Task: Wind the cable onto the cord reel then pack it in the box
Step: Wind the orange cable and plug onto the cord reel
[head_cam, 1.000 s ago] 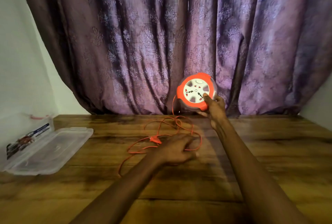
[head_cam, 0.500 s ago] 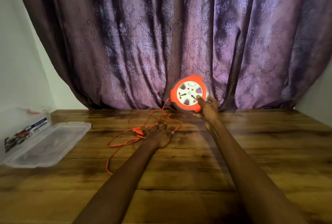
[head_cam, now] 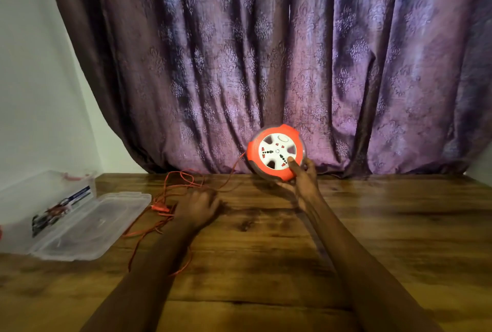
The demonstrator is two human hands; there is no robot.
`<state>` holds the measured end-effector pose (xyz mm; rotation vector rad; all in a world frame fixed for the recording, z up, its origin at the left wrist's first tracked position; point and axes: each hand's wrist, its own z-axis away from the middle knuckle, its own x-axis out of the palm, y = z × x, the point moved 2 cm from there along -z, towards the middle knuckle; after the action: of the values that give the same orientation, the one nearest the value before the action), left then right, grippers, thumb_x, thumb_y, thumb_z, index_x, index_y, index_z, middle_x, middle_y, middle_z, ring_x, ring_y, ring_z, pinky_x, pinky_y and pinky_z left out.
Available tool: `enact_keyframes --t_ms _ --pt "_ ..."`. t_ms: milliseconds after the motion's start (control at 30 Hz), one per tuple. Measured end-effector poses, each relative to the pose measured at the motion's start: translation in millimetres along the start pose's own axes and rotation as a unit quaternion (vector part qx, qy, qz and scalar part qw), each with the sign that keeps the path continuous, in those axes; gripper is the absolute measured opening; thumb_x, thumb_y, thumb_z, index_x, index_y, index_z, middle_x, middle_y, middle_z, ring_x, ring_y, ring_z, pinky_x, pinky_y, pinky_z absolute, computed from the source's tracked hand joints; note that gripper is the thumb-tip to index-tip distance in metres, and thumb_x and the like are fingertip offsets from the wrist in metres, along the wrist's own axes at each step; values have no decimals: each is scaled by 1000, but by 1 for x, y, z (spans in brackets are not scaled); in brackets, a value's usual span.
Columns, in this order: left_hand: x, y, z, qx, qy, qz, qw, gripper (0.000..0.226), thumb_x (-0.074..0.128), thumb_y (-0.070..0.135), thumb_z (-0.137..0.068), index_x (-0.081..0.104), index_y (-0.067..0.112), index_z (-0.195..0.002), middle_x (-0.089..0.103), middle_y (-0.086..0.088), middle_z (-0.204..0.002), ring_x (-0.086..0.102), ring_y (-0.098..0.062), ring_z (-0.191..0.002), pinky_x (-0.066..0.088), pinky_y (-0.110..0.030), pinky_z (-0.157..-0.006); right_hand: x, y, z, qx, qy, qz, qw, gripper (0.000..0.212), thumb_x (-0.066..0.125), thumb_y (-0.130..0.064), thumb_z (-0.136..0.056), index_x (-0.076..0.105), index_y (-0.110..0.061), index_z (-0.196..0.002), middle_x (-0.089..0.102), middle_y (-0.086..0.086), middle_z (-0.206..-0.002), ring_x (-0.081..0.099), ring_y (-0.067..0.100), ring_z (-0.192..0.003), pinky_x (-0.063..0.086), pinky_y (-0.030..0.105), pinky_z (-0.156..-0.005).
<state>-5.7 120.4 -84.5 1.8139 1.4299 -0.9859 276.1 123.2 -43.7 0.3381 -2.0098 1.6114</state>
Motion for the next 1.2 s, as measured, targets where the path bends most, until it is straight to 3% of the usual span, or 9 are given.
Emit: enact_keyframes --t_ms 67,167,300,467,600,667,800,867,1200 --pt "-5 35 -7 9 10 250 968 47 47 59 -95 73 21 -100 76 -1 -94 70 -17 -87 52 -32 -74 4 2 -2 15 -17 -43 999 31 63 -14 -95 47 -26 -119 52 12 -144 63 33 -109 61 49 -60" --pt "-8 90 -22 -58 -87 664 740 39 61 46 -93 70 9 -100 72 -11 -97 66 -23 -87 54 -35 -78 9 9 -2 31 -43 -105 993 37 58 -11 -97 47 -20 -131 55 16 -142 61 36 -113 61 55 -68" --pt "-12 122 -46 -153 4 790 593 17 65 24 -94 65 19 -110 70 -11 -109 66 -22 -89 54 -36 -75 12 17 -2 30 -56 -112 992 44 57 -12 -97 42 -16 -139 60 15 -137 66 33 -107 55 59 -80" --pt "-14 124 -57 -202 22 829 521 16 66 12 -93 57 22 -101 66 1 -97 64 -12 -84 57 -28 -59 2 20 -8 29 -20 7 999 44 62 -24 -97 42 -15 -135 62 11 -131 64 32 -112 63 42 -65" --pt "-2 118 -52 -204 18 805 558 16 67 12 -91 55 22 -95 62 0 -97 64 -14 -93 59 -35 -66 -6 29 -11 -13 -19 132 991 47 70 -42 -89 53 -17 -125 64 6 -116 67 19 -93 57 30 -55" --pt "4 116 -50 -196 38 792 577 19 65 7 -92 54 20 -84 59 -5 -91 67 -11 -82 59 -35 -60 -15 31 -12 -117 3 261 958 60 74 -39 -87 47 -16 -135 56 2 -126 61 18 -105 56 36 -82" --pt "12 110 -47 -178 57 736 651 17 63 4 -93 51 13 -85 52 -14 -71 54 -23 -61 51 -44 -60 -24 18 -7 -422 -55 640 639 66 61 -21 -86 40 -36 -147 45 4 -140 46 25 -124 44 39 -98" --pt "10 106 -46 -161 53 722 671 16 62 4 -94 53 14 -86 57 -9 -66 56 -21 -51 53 -33 -50 -19 19 -2 -445 -125 687 561 77 63 -12 -72 46 -43 -141 46 2 -139 46 26 -124 45 42 -92" --pt "0 93 -46 -124 4 676 726 5 60 9 -97 55 8 -95 62 12 -54 53 1 -40 42 -15 -38 -11 13 4 -450 -181 750 449 75 78 -35 -56 58 -49 -126 50 7 -143 40 34 -135 29 44 -102"
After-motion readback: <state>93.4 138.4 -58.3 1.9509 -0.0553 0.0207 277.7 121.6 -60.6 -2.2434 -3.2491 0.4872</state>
